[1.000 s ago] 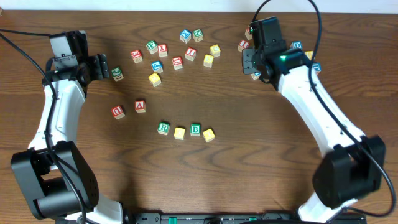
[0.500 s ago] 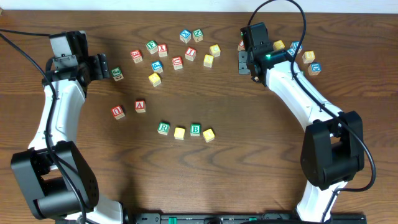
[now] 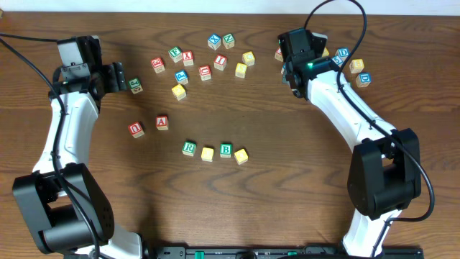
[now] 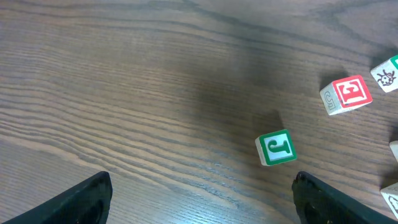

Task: Spell out ROBOT
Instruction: 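Position the right gripper over the blue T block in the upper-right pile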

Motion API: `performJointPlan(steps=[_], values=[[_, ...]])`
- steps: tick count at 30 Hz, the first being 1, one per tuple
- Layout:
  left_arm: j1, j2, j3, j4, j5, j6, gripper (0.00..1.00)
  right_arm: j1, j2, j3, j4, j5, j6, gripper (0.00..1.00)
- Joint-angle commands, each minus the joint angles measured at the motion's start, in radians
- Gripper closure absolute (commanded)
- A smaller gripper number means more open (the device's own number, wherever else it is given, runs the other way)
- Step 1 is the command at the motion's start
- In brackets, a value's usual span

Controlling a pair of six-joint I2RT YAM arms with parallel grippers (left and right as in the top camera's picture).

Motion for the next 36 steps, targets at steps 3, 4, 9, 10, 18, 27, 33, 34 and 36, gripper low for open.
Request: performJointPlan(steps=[3, 4, 9, 10, 18, 27, 33, 34, 36], values=[[0.003, 0.000, -0.005, 0.005, -0.002, 0.006, 0.09, -0.010, -0.018, 0.010, -0.037, 0.124, 0.134, 0.59], [0.003, 0.000, -0.005, 0.005, -0.002, 0.006, 0.09, -0.010, -0.018, 0.010, -0.038, 0.127, 0.134, 0.59], [0.003, 0.000, -0.005, 0.005, -0.002, 0.006, 0.09, -0.012, -0.016, 0.009, -0.037, 0.134, 0.143, 0.59], [0.003, 0.000, -0.005, 0.005, -0.002, 0.006, 0.09, -0.015, -0.014, 0.009, -0.037, 0.133, 0.148, 0.58], [0.003, 0.000, -0.005, 0.005, -0.002, 0.006, 0.09, -0.018, -0.003, 0.004, -0.034, 0.125, 0.148, 0.57], [0.003, 0.000, -0.005, 0.005, -0.002, 0.006, 0.09, -0.066, 0.040, 0.003, -0.026, -0.060, 0.127, 0.52], [0.003, 0.000, -0.005, 0.005, -0.002, 0.006, 0.09, -0.115, 0.043, 0.003, -0.061, -0.078, 0.159, 0.52], [0.003, 0.000, -0.005, 0.005, -0.002, 0.006, 0.09, -0.120, 0.043, 0.003, -0.064, -0.078, 0.159, 0.52], [0.003, 0.000, -0.005, 0.005, -0.002, 0.006, 0.09, -0.129, 0.043, 0.003, -0.068, -0.081, 0.159, 0.52]])
